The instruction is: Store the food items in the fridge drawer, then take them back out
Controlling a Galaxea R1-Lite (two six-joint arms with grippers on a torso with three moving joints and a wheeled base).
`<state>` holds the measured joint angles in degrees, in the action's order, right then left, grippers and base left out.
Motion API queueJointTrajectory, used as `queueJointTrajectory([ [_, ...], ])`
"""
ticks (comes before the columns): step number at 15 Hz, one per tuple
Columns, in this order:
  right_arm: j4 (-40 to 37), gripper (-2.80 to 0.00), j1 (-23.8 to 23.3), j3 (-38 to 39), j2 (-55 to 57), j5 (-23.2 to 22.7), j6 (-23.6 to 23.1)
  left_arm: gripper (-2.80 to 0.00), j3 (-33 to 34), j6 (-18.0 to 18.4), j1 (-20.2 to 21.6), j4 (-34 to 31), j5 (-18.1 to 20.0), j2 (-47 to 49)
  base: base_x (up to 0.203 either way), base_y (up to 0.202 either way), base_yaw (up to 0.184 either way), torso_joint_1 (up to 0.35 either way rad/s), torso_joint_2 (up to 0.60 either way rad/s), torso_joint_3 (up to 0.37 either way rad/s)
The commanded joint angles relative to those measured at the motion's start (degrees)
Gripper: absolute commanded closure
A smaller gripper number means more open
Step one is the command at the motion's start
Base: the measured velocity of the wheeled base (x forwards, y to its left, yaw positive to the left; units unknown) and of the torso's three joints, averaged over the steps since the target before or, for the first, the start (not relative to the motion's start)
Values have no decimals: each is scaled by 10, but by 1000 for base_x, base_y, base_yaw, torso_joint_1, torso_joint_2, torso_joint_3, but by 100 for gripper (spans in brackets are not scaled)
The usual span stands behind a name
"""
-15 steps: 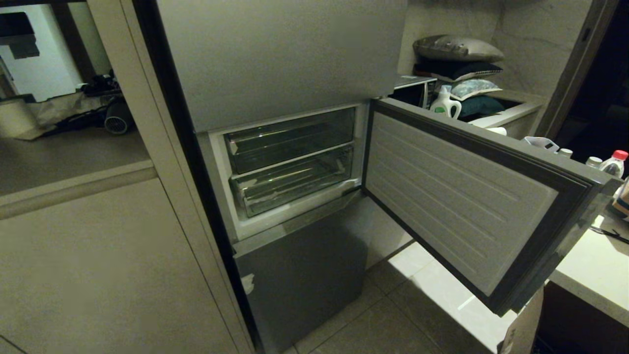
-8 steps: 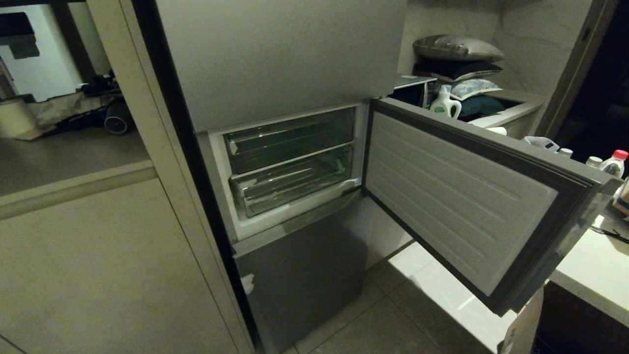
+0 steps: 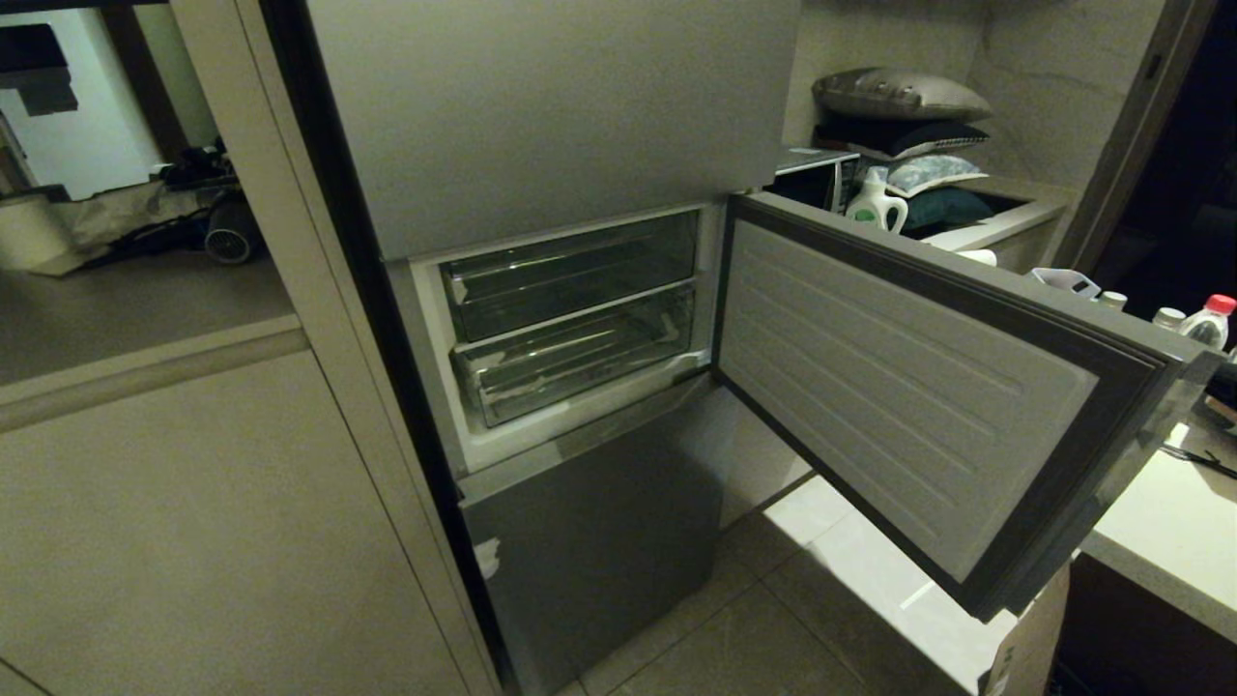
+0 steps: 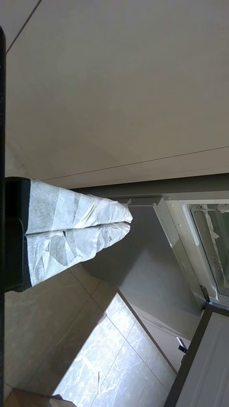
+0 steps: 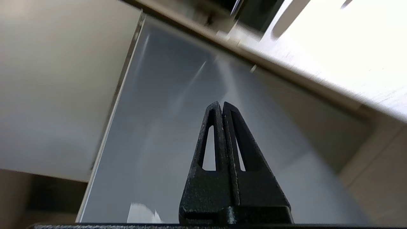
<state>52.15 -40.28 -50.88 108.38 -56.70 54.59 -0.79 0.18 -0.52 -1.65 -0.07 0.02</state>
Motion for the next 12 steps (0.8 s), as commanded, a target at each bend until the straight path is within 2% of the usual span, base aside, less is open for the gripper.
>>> queueJointTrajectory([
  [1,2,0,24,-1,10,-3,10,0,0,0,0,0,0,0,0,0,0,0,0,0],
  [3,0,0,41,2,9,-3,13,0,0,0,0,0,0,0,0,0,0,0,0,0],
  [6,0,0,65,7,6,-3,46,0,0,0,0,0,0,0,0,0,0,0,0,0],
  [12,1,0,141,33,-23,3,39,0,0,0,0,0,0,0,0,0,0,0,0,0],
])
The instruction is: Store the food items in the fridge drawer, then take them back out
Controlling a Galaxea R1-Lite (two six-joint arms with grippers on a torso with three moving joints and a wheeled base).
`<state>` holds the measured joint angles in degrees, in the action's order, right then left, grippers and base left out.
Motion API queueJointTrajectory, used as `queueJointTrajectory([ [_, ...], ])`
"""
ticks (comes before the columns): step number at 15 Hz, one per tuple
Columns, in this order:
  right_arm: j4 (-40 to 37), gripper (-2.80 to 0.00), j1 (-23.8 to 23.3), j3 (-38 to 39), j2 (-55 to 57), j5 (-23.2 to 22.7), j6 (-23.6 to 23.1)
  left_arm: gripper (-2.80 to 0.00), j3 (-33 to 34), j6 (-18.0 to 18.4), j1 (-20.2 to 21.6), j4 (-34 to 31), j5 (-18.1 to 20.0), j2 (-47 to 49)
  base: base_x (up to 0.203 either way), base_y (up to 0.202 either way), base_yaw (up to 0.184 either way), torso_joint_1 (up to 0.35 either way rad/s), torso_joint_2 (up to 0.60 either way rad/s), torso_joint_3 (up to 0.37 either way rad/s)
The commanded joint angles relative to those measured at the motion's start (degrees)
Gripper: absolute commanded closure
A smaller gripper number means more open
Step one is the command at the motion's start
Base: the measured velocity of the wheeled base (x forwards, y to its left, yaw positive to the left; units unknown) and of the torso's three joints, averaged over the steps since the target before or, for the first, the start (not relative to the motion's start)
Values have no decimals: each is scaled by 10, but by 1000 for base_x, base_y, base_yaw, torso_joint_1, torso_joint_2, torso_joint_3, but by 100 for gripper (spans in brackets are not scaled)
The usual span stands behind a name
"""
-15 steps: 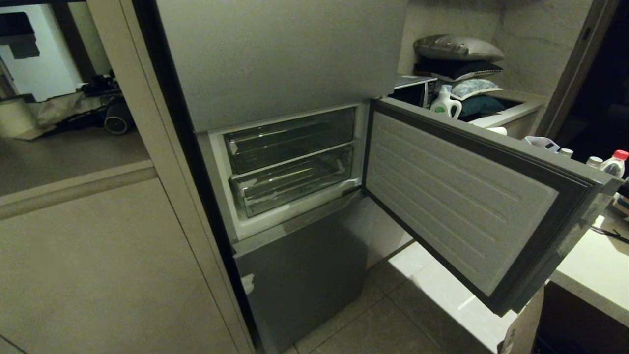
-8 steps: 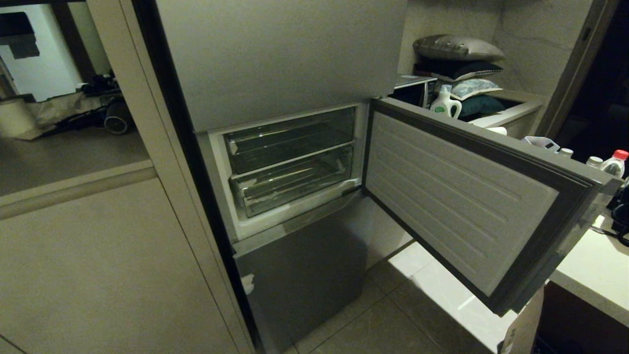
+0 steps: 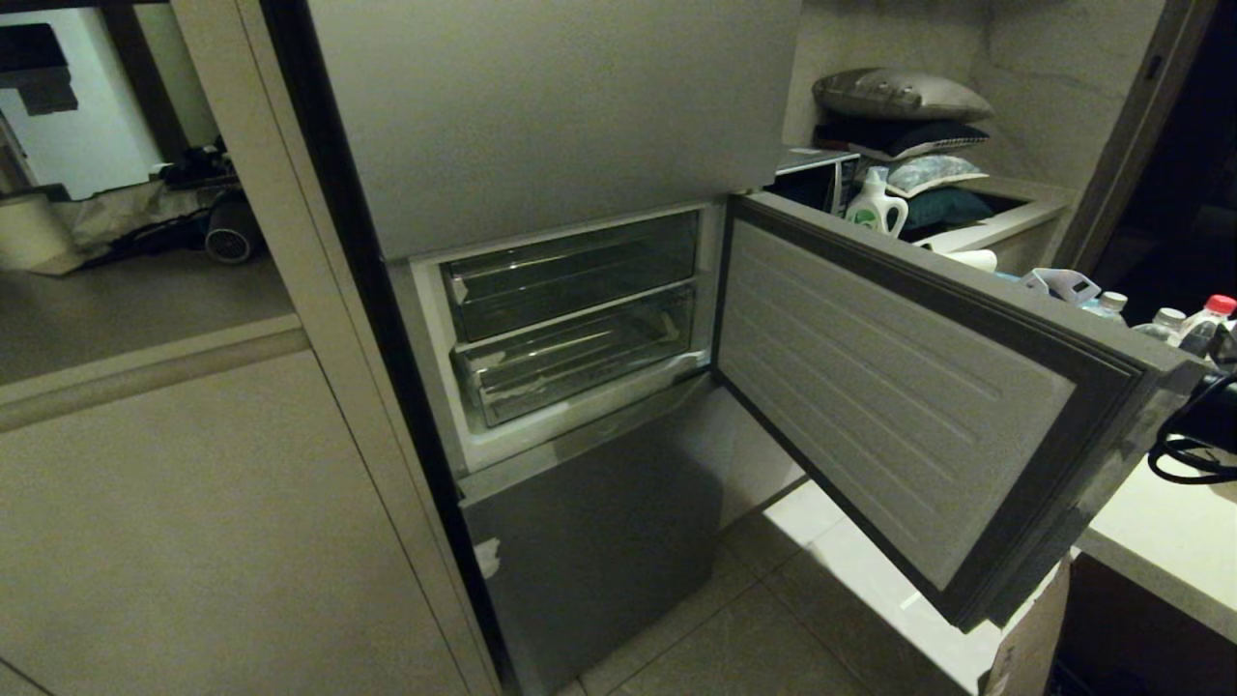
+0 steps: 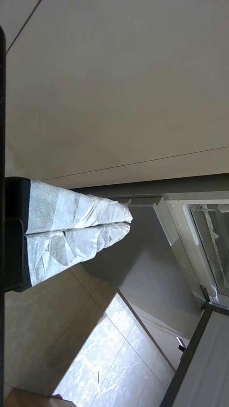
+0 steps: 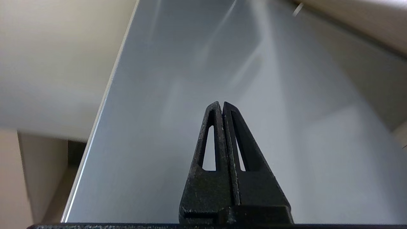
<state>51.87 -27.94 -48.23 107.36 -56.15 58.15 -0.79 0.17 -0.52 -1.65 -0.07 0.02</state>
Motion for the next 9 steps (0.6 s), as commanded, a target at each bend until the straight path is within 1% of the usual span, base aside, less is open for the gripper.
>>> queueJointTrajectory([
  [1,5,0,34,17,-20,-3,3,0,0,0,0,0,0,0,0,0,0,0,0,0],
  [2,5,0,53,25,-27,-2,2,0,0,0,0,0,0,0,0,0,0,0,0,0],
  [4,5,0,106,36,-39,5,3,0,0,0,0,0,0,0,0,0,0,0,0,0],
  [5,5,0,139,37,-40,22,2,0,0,0,0,0,0,0,0,0,0,0,0,0],
  [6,5,0,175,37,-39,52,-4,0,0,0,0,0,0,0,0,0,0,0,0,0],
  [9,3,0,295,33,-23,163,-59,0,0,0,0,0,0,0,0,0,0,0,0,0],
])
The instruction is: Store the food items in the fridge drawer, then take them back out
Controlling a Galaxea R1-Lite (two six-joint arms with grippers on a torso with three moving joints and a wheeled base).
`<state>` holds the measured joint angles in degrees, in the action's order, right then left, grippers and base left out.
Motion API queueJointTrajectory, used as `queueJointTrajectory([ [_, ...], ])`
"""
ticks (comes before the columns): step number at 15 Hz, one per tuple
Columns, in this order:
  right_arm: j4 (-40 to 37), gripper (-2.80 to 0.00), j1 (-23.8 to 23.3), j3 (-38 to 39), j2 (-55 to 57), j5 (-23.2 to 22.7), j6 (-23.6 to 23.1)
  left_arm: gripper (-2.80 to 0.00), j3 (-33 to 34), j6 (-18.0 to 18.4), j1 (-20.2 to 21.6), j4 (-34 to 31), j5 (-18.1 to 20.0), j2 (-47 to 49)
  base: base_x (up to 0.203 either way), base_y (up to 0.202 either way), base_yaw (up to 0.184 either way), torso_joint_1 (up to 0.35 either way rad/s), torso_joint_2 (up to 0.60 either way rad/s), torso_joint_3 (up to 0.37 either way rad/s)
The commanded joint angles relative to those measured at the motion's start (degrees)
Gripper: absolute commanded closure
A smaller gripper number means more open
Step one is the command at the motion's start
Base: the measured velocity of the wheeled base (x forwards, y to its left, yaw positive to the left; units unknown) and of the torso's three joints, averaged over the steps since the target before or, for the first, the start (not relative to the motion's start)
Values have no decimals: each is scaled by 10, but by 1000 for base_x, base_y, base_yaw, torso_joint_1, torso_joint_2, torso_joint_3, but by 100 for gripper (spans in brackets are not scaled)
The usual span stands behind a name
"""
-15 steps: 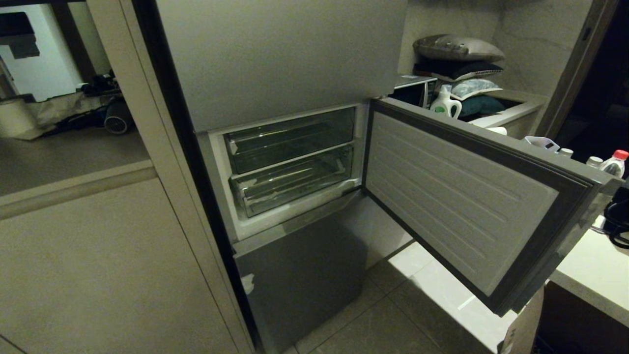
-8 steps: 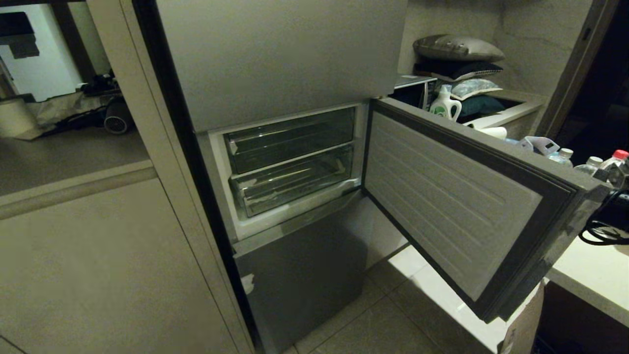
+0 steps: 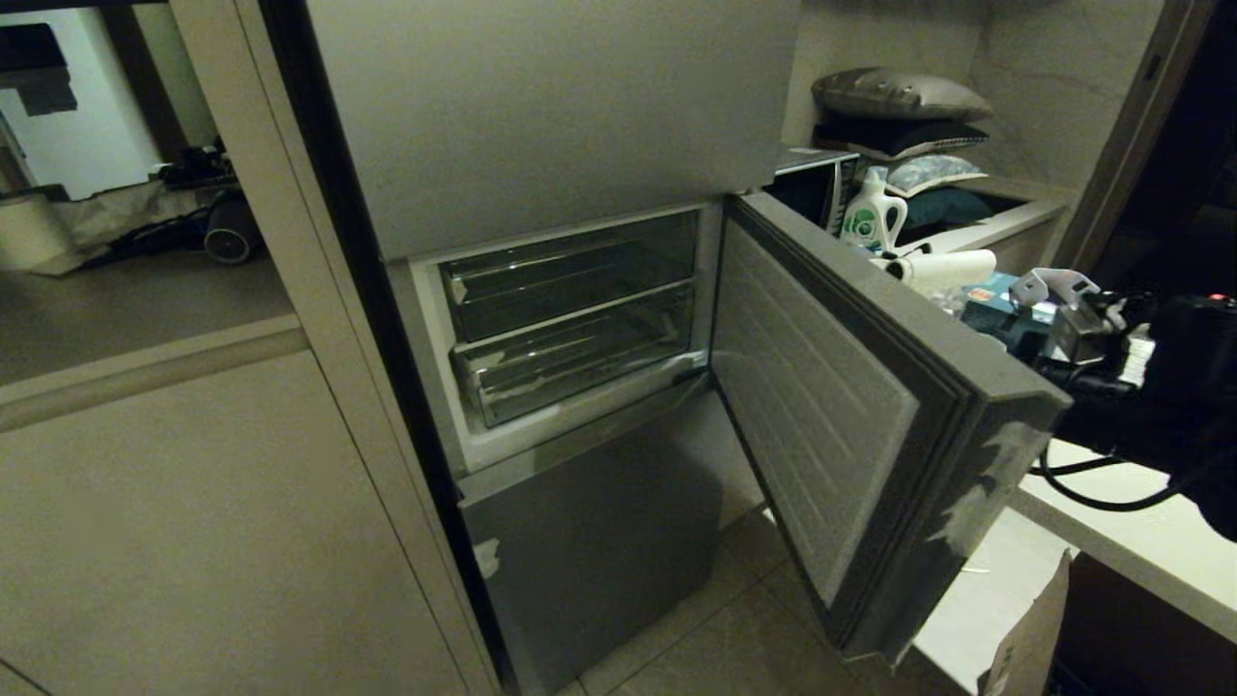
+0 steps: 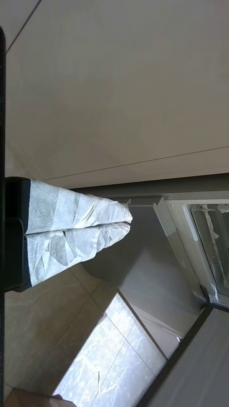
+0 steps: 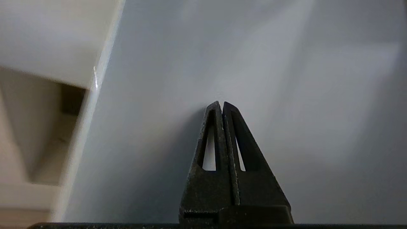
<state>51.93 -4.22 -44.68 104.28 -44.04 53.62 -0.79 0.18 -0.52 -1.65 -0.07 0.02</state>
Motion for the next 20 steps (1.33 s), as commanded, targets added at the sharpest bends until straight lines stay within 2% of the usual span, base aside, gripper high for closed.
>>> queueJointTrajectory([
  [1,2,0,92,-3,12,77,-29,0,0,0,0,0,0,0,0,0,0,0,0,0],
  [2,3,0,117,-4,13,97,-36,0,0,0,0,0,0,0,0,0,0,0,0,0],
  [4,2,0,149,-4,7,108,-41,0,0,0,0,0,0,0,0,0,0,0,0,0],
  [8,1,0,160,-9,13,111,-60,0,0,0,0,0,0,0,0,0,0,0,0,0],
  [10,-7,0,175,-35,50,142,-135,0,0,0,0,0,0,0,0,0,0,0,0,0],
  [14,-4,0,236,-140,182,285,-287,0,0,0,0,0,0,0,0,0,0,0,0,0],
  [17,18,0,291,-238,231,317,-322,0,0,0,0,0,0,0,0,0,0,0,0,0],
  [20,19,0,317,-238,208,320,-328,0,0,0,0,0,0,0,0,0,0,0,0,0],
])
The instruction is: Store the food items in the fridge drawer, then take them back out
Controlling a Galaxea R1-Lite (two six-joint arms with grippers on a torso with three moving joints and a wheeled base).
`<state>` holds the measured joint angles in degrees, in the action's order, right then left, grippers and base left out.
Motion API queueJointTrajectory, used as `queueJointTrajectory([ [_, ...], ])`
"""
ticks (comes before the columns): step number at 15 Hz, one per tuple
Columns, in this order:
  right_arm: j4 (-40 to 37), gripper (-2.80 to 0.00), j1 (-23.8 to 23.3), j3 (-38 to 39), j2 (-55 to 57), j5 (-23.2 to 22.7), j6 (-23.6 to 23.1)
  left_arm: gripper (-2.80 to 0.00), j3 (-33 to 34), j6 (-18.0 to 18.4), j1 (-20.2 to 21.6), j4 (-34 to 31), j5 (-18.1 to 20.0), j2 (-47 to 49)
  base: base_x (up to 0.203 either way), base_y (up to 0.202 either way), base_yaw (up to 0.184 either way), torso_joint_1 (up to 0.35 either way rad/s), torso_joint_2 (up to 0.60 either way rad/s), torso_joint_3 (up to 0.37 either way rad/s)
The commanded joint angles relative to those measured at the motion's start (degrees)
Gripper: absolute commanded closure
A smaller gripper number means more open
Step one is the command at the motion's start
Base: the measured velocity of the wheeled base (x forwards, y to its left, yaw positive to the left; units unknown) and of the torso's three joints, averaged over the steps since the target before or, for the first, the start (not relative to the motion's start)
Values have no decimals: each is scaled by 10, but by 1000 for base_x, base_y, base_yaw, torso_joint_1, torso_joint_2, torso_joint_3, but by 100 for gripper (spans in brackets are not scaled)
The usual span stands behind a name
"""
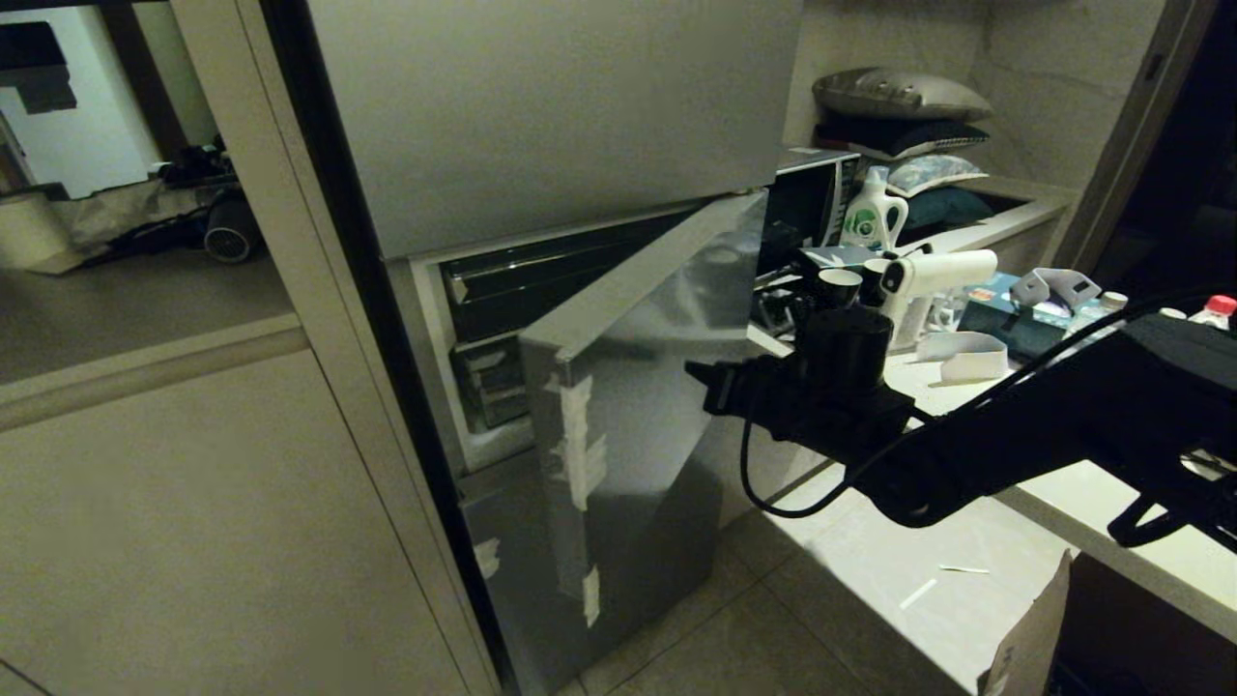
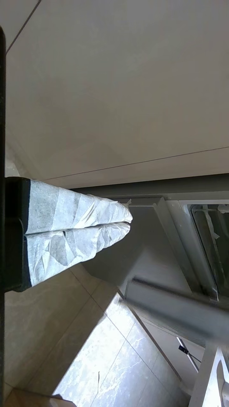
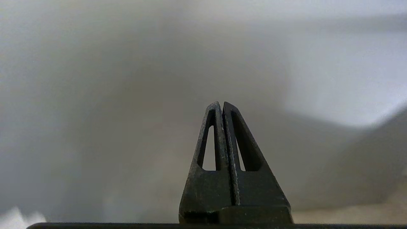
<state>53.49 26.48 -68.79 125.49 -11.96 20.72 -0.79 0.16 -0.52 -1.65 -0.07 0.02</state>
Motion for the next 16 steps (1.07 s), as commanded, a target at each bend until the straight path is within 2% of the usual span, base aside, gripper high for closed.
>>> queueJointTrajectory([
  [1,4,0,11,25,-28,-1,0,0,0,0,0,0,0,0,0,0,0,0,0,0],
  [6,7,0,11,76,-93,-45,-5,0,0,0,0,0,0,0,0,0,0,0,0,0],
  [9,7,0,17,61,-74,-90,-18,0,0,0,0,0,0,0,0,0,0,0,0,0],
  [16,32,0,29,11,-38,-105,-20,0,0,1,0,0,0,0,0,0,0,0,0,0],
])
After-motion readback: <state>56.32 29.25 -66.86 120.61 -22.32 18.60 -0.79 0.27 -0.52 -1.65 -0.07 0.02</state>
